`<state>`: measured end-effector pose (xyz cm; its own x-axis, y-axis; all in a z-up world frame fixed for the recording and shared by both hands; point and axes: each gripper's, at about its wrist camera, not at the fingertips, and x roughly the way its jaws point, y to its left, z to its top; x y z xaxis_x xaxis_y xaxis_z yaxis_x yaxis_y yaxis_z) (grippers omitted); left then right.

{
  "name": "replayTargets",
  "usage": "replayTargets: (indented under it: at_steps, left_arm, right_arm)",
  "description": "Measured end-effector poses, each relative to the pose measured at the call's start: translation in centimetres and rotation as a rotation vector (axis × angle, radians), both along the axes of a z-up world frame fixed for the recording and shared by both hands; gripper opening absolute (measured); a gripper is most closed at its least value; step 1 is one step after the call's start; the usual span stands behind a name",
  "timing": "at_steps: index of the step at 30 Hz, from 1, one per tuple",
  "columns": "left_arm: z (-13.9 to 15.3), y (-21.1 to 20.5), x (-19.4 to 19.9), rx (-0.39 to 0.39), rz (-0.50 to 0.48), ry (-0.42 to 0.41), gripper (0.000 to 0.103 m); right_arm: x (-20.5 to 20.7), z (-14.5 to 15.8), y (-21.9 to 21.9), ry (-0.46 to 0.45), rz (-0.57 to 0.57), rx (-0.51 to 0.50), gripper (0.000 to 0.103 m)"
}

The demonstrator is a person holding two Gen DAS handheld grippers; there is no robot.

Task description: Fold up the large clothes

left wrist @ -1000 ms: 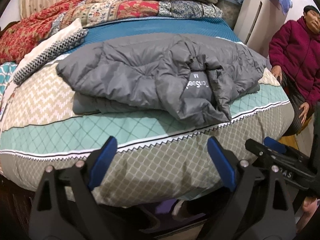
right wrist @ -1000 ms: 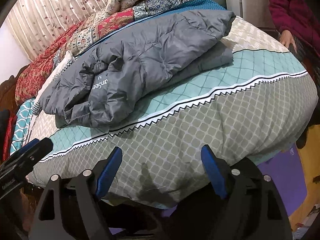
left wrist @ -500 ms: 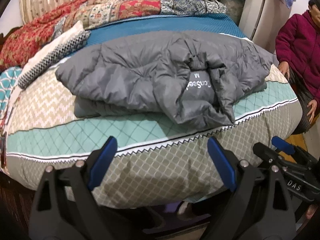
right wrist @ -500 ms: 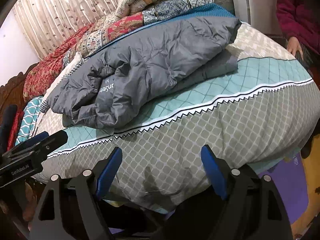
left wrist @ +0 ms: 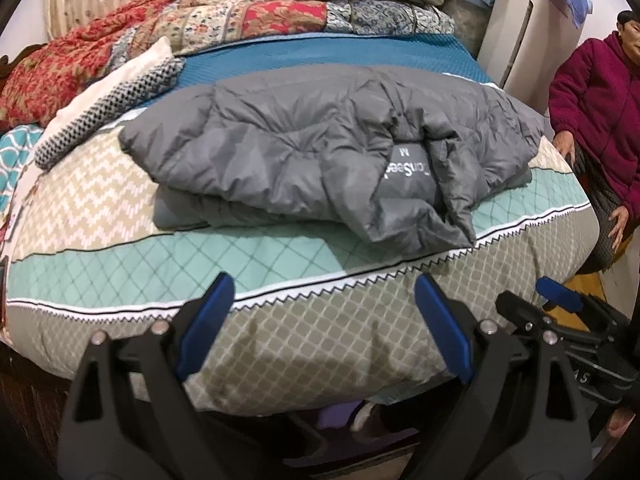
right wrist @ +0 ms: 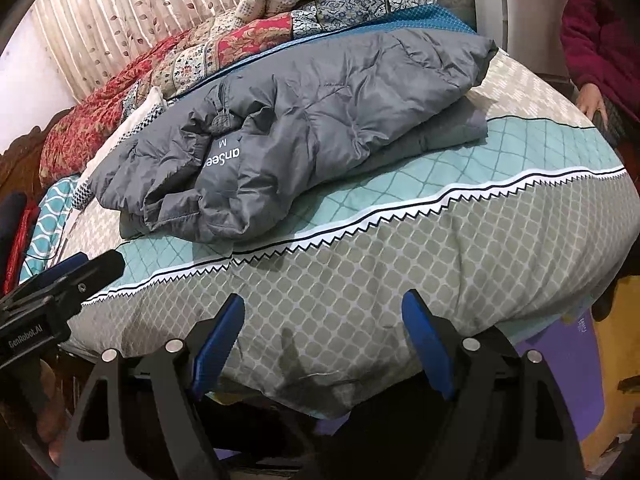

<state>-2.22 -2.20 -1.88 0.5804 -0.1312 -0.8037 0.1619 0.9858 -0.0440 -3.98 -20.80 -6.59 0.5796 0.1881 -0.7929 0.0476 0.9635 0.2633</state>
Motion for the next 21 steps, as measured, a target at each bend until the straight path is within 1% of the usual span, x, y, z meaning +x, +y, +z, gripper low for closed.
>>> replayTargets:
  at_steps: [4, 7, 11, 13, 16, 19, 21]
  left_arm:
    - [0.0, 0.5, 0.0, 0.011, 0.007, 0.005, 0.088]
    - [0.7, 1.0, -0.2, -0.001, 0.015, -0.026, 0.088]
    - [0.7, 1.6, -0.5, -0.011, 0.026, -0.026, 0.088]
    - [0.5, 1.8, -0.5, -0.015, 0.033, -0.02, 0.088]
    - [0.2, 2.1, -0.3, -0.02, 0.04, -0.006, 0.088]
    - [0.6, 2.3, -0.5, -0.011, 0.043, -0.029, 0.088]
    - [0.6, 2.3, -0.5, -0.008, 0.046, -0.028, 0.088]
  right_arm:
    - [0.0, 0.2, 0.4, 0.003, -0.002, -0.012, 0.076]
    - [0.3, 0.9, 0.8, -0.01, 0.003, -0.035, 0.076]
    - [1.0, 2.2, 0.6, -0.021, 0.012, -0.031, 0.076]
    - [1.6, 3.0, 0.1, -0.023, -0.003, -0.026, 0.076]
    - [1.4, 4.0, -0.3, -0.044, -0.024, -0.002, 0.076]
    - [1.1, 4.0, 0.0, -0.045, -0.015, -0.004, 0.076]
    - [1.2, 3.6, 0.1, -0.029, -0.009, -0.006, 0.076]
